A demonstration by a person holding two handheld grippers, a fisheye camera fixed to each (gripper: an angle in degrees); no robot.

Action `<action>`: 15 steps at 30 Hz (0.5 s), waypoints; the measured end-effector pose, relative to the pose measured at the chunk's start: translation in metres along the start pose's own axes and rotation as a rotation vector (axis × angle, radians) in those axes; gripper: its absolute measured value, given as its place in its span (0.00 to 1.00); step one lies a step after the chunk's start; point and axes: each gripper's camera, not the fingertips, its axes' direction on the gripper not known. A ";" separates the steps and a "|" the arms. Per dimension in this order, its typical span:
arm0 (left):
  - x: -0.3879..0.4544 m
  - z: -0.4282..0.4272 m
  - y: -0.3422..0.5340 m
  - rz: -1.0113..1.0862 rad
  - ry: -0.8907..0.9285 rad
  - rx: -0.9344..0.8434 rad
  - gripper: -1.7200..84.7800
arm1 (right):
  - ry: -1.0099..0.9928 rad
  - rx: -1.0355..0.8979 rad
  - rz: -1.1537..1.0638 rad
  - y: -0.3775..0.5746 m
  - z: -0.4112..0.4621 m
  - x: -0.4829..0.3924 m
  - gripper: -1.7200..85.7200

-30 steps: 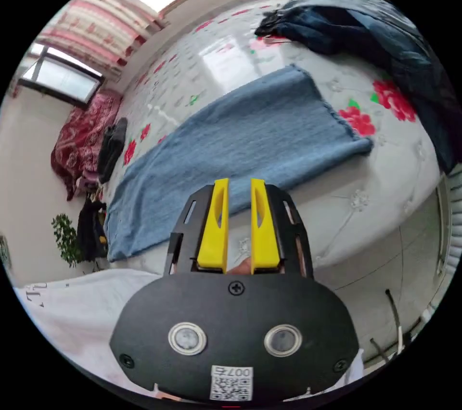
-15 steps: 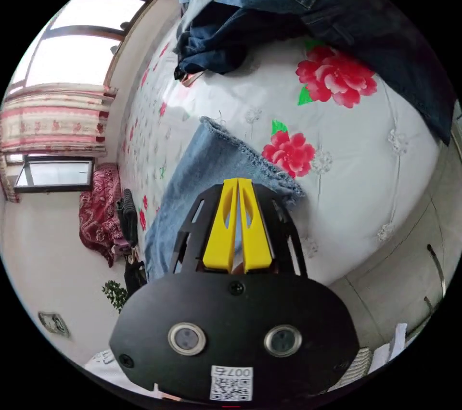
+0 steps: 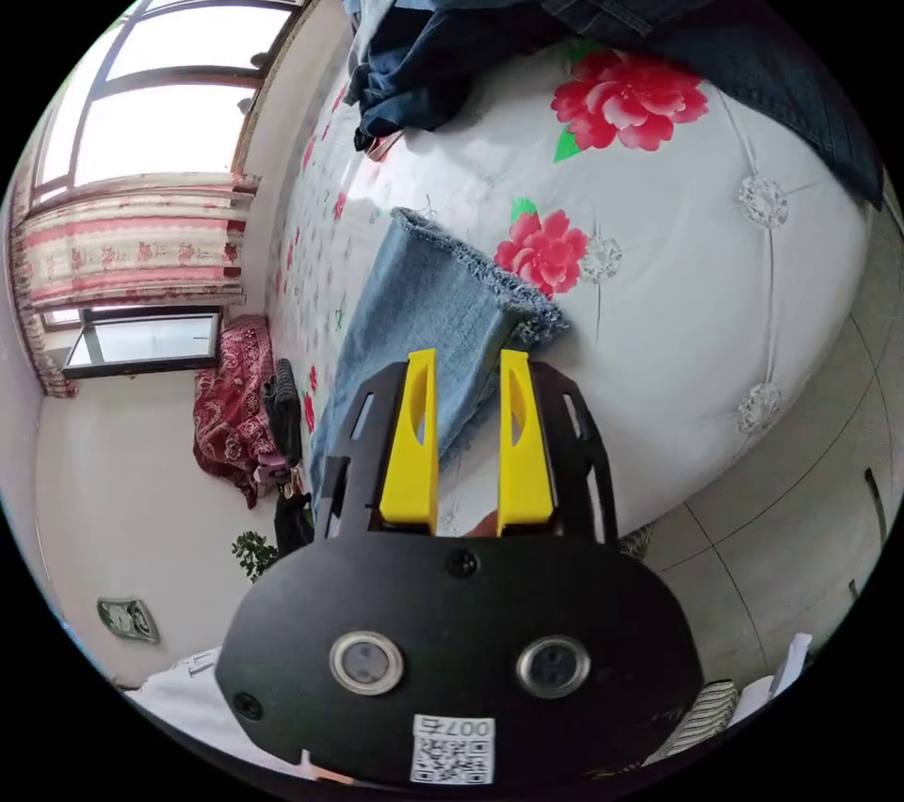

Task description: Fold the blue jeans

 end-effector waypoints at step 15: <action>-0.027 -0.036 0.015 -0.140 0.018 0.001 0.02 | 0.119 0.023 -0.100 0.089 -0.063 -0.031 0.07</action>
